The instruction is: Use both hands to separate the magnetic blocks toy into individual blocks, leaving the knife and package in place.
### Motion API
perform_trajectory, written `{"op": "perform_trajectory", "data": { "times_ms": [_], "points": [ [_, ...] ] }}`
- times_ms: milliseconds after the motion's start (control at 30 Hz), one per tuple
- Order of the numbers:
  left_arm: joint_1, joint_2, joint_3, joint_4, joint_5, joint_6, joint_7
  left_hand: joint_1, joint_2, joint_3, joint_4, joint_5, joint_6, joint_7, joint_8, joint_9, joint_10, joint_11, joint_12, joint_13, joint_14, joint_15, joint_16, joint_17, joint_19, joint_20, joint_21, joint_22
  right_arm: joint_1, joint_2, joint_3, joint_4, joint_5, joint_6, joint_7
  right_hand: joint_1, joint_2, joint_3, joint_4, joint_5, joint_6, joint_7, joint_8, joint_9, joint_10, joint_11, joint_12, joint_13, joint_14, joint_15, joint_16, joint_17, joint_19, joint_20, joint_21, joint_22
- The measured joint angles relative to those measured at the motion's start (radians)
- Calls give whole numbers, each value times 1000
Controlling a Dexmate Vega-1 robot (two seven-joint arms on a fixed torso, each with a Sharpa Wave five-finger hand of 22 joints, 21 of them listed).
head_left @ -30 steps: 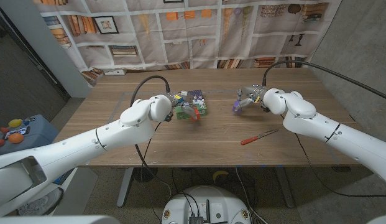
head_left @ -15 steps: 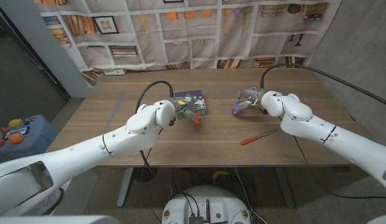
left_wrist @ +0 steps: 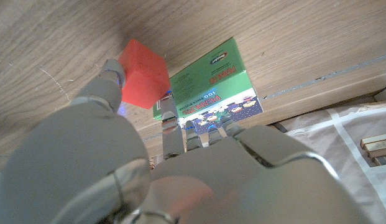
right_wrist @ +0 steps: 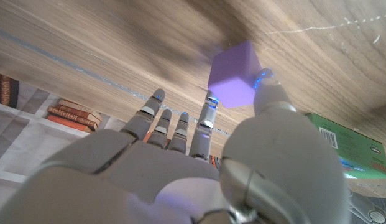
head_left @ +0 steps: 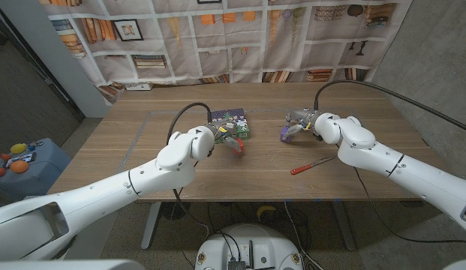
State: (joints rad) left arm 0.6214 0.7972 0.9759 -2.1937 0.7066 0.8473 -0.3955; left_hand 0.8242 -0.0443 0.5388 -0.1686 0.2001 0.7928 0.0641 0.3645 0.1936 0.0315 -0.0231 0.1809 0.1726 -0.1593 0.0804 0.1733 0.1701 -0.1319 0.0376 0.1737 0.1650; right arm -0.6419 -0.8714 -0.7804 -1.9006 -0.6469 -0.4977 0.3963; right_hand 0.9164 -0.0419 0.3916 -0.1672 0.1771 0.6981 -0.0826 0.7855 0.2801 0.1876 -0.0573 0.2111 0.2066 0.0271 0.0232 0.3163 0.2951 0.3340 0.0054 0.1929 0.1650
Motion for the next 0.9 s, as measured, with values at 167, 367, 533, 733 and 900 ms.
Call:
{"op": "perform_trajectory", "data": {
  "times_ms": [167, 367, 533, 733, 900],
  "points": [
    [18, -8, 0, -6, 30, 7, -3, 0, 0, -2, 0, 0, -4, -4, 0, 0, -5, 5, 0, 0, 0, 0, 0, 0, -5, 5, 0, 0, -6, 0, 1, -4, 0, -2, -5, 0, 0, 0, 0, 0, 0, 0, 0, 0, 0, 0, 0, 0, 0, 0, 0, 0, 0, 0, 0, 0],
    [47, -22, -6, -13, 69, 13, 0, 0, 0, -2, 0, 0, -4, -4, 1, 0, -8, 3, 0, 0, 0, 0, 0, 0, -5, 5, 0, 0, -17, -2, 3, -11, -1, -6, -12, 0, 0, -3, 3, 0, 0, 0, 0, 0, 0, 0, 0, 0, 4, -4, 0, 0, 0, 0, 0, 0],
    [68, -33, -12, -17, 93, 18, 4, 0, 0, -5, 2, 0, -7, -7, 1, 0, -11, 0, 0, 0, -3, 4, 0, 0, -5, 5, 0, 0, -22, -4, 6, -15, -1, -8, -16, 0, 0, -3, 3, 0, 0, 0, 0, 0, 0, 0, 1, 0, 4, -4, 0, 0, 4, -4, 0, 0],
    [87, -44, -16, -21, 120, 24, 4, 0, 0, -5, 2, 0, -7, -7, 1, 0, -11, 0, 0, 0, -3, 4, 0, 0, -5, 5, 0, 0, -32, -8, 9, -20, 1, -9, -21, 0, 0, -3, 3, 1, 0, 0, 0, 0, 0, 0, 1, 0, 4, -4, 0, 0, 5, -6, 0, 0],
    [98, -52, -18, -22, 141, 28, -1, 0, 0, -9, -1, -1, -7, -7, 1, 0, -11, 0, 0, 0, -3, 4, 0, 0, -5, 5, 5, 0, -38, -10, 11, -23, 4, -10, -24, 0, 0, -3, 3, 1, 0, 0, 0, 0, 0, 0, 1, 0, 4, -4, 0, 0, 5, -5, 0, 0]
  ]
}}
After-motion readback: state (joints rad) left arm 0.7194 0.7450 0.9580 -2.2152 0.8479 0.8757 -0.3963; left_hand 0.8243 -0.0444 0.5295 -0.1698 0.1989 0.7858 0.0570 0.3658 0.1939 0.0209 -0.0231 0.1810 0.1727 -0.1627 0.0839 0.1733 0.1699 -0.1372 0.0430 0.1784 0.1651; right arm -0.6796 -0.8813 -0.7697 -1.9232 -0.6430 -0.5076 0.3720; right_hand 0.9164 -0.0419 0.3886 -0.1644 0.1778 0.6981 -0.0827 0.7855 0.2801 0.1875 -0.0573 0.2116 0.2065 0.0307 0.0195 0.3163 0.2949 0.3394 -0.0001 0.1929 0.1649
